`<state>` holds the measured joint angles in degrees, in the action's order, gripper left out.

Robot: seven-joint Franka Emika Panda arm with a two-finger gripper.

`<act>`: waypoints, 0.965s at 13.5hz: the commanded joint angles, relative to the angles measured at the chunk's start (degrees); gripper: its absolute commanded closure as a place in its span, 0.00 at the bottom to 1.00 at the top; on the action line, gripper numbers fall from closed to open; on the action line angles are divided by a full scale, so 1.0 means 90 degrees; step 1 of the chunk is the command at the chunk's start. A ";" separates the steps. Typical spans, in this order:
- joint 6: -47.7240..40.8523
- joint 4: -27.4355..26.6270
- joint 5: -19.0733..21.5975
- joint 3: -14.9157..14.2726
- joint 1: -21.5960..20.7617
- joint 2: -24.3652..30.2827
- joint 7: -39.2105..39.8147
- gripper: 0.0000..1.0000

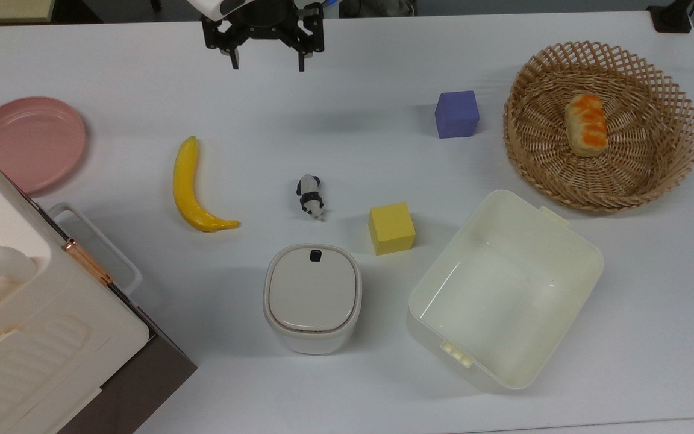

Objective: Open the drawer

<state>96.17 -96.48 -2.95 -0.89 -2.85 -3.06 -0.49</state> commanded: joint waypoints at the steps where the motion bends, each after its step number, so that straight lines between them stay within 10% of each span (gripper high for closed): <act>1: -0.0227 -0.0023 0.0005 -0.0009 -0.0026 0.0135 0.0113 0.48; 5: -0.0227 -0.0032 0.0025 -0.0009 -0.0026 0.0126 0.0016 0.90; 13: 0.0338 -0.0071 0.0152 -0.0028 0.0100 -0.0001 -0.0432 0.99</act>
<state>96.06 -96.59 -2.78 -0.89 -2.84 -3.19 -1.67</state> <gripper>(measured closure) 0.987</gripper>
